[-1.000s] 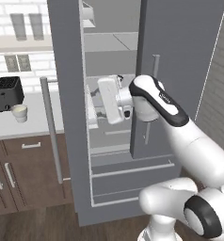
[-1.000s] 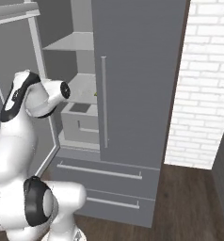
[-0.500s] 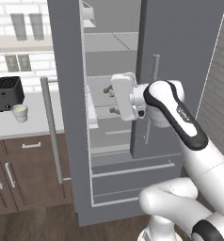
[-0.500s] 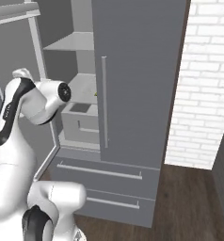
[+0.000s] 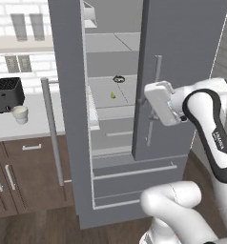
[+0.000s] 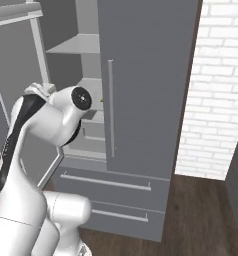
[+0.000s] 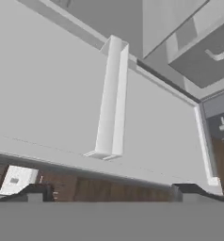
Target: Grab a lemon wedge from the fridge and one ice cube from the ice bowl, and put them in the glass of lemonade.
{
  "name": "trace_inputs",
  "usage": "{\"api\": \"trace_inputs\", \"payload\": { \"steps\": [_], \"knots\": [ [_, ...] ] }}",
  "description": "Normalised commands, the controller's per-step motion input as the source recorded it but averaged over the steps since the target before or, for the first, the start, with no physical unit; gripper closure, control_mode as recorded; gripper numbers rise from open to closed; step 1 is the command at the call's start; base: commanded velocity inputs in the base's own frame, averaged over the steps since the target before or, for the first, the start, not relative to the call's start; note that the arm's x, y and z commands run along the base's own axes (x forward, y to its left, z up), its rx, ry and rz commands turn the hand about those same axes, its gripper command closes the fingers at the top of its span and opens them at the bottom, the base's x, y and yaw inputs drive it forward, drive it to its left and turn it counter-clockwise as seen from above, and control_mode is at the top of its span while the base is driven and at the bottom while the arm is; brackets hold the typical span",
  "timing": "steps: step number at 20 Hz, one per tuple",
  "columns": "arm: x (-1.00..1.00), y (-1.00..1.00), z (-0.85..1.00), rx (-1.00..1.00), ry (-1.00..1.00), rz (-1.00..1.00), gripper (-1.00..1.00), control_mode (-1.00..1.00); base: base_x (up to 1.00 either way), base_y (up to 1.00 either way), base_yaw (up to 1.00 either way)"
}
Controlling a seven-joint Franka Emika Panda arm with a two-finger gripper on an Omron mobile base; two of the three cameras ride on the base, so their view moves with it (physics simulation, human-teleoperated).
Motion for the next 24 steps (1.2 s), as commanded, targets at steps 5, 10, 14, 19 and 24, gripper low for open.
{"api": "trace_inputs", "payload": {
  "steps": [5,10,14,19,24],
  "knots": [
    [0.0,-1.0,-0.02,-0.38,-0.23,-0.21,-1.0,-1.0,0.0,0.0,0.0],
    [0.2,-0.85,-0.08,-0.48,-0.2,-0.13,-1.0,-1.0,0.0,0.0,0.0],
    [0.86,-0.41,-0.2,-0.44,-0.02,-0.13,-1.0,-1.0,0.0,0.0,0.0],
    [1.0,-0.21,0.0,-0.14,0.1,-0.09,-1.0,-1.0,0.0,0.0,0.0],
    [1.0,-0.26,-0.03,-0.01,0.09,-0.04,-1.0,-1.0,0.0,0.0,0.0]
  ]
}}
